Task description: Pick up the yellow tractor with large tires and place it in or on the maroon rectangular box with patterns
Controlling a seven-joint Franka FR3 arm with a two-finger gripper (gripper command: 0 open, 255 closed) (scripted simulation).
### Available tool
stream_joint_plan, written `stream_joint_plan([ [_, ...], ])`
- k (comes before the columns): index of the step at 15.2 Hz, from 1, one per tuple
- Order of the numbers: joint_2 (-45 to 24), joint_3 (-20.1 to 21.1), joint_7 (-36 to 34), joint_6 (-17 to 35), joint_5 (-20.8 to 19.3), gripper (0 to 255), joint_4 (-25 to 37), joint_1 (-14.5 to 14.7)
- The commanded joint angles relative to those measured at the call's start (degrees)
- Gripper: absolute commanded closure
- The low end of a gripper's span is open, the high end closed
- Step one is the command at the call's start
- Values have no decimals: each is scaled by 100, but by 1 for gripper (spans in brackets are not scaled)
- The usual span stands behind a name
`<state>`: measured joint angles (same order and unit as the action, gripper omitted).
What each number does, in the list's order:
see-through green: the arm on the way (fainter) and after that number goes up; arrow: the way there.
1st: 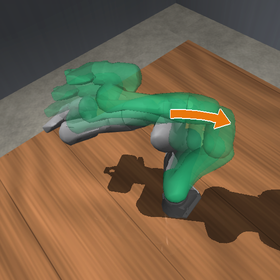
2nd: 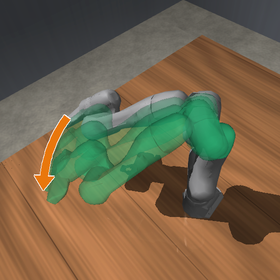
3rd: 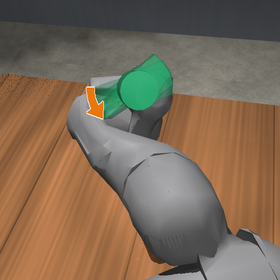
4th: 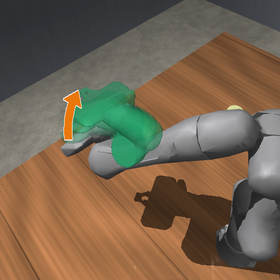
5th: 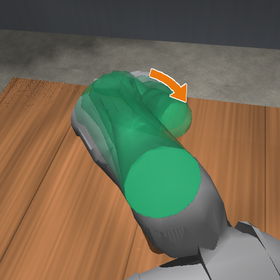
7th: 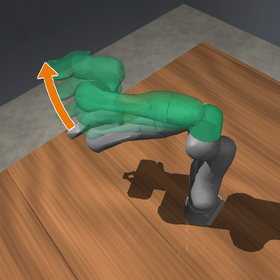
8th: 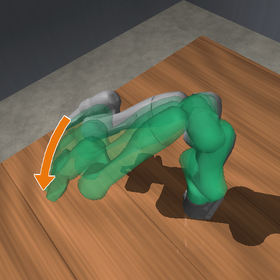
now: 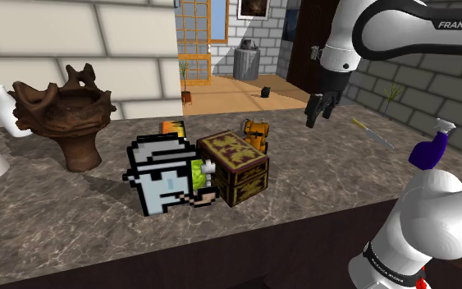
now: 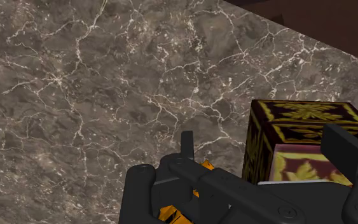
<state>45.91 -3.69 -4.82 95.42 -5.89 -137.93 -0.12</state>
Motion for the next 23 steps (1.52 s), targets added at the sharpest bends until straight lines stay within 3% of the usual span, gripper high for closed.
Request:
stream_joint_plan([
  [1, 0, 0, 0, 0, 0, 0, 0, 0],
  [12, -2259, -247, -875, 1767, 291, 0, 559, -283],
  [23, -4619, -589, -1397, 2823, 907, 0, 1915, -505],
])
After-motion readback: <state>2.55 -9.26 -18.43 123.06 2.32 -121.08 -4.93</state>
